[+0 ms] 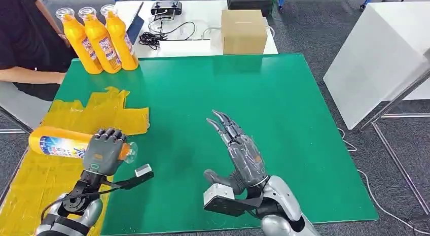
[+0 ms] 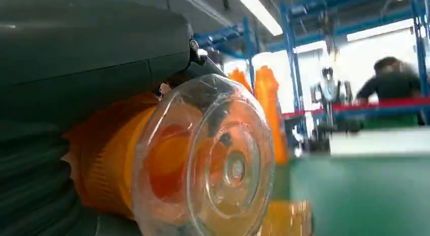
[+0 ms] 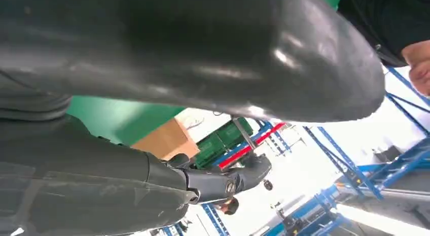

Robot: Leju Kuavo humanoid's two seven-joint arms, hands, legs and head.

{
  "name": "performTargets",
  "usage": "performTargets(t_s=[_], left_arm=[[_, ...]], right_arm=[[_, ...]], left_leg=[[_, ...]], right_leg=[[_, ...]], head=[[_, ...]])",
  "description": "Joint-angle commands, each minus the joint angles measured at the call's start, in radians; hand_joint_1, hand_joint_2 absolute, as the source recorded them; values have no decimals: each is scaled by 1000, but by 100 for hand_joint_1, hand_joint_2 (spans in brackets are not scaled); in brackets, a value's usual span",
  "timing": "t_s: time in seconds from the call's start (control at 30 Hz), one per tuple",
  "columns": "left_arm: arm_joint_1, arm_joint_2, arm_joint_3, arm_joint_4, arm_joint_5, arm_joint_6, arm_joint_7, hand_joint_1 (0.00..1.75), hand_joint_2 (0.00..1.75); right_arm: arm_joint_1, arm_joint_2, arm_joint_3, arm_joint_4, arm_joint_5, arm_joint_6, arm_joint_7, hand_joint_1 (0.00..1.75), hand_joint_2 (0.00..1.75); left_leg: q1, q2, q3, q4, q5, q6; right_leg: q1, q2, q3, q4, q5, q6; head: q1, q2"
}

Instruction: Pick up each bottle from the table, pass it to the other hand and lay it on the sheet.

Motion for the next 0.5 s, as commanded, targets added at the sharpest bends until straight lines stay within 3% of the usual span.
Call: performTargets(t_s=[0.03, 0.27, 0.3, 0.33, 0.5], left_arm=[[-73, 17, -61, 187, 5, -9, 2, 175, 175], [-85, 12, -68, 297, 102, -102, -42, 175, 175], [-92, 13, -62, 311, 129, -120, -50, 164, 175], [-93, 14, -64, 312, 135, -120, -56, 0, 0], [-79, 19, -61, 283, 172, -121, -84, 0, 0]], right_arm=[[-46, 3, 26, 55, -4, 8, 6, 0, 0], [-50, 5, 30, 59, -7, 20, 8, 0, 0], [-51, 7, 30, 62, -6, 23, 9, 0, 0], [-52, 9, 30, 64, -5, 24, 10, 0, 0], [-54, 8, 31, 67, -4, 25, 9, 0, 0]], left_leg=[[0, 0, 2, -1, 0, -1], [0, 1, 2, -1, 0, -1], [0, 1, 4, -2, 0, -1], [0, 1, 3, -1, 0, -1], [1, 2, 3, -1, -1, -1]], right_leg=[[0, 0, 2, -1, -1, 0], [0, 1, 2, -1, 0, 0], [0, 1, 4, -2, 0, 0], [0, 1, 3, -1, 0, 0], [1, 1, 3, -1, 0, 0]], head=[[0, 0], [0, 0], [0, 0], [0, 0], [0, 0]])
